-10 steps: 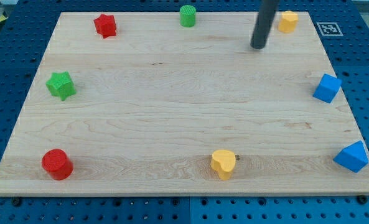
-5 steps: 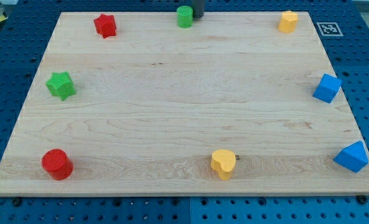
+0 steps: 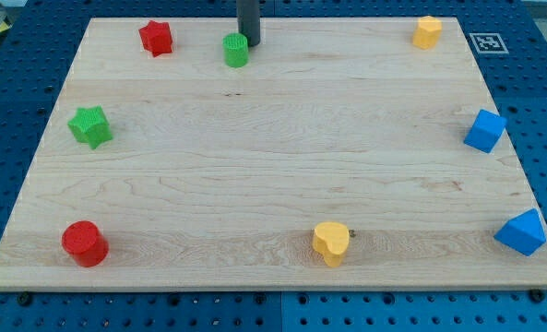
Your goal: Move the green circle towards the center of the board
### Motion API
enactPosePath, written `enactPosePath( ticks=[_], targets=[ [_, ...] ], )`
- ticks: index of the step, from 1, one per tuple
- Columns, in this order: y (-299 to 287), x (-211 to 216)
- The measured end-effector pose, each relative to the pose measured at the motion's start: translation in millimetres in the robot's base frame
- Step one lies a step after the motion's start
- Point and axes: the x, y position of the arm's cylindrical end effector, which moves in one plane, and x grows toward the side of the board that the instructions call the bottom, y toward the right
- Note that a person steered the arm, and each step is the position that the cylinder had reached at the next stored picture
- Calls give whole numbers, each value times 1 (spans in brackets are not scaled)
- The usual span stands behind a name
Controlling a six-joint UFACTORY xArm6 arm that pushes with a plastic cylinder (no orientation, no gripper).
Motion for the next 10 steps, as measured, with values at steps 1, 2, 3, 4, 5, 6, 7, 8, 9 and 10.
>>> enactPosePath(
  ticks=[1, 2, 3, 4, 5, 6, 7, 8, 9, 10],
  targets=[
    [-5, 0],
    [-6, 0],
    [-6, 0],
    [-10, 0],
    [-24, 0],
    [-49, 10],
    [-48, 23],
    [-40, 37],
    [-38, 37],
    [10, 38]
  ],
)
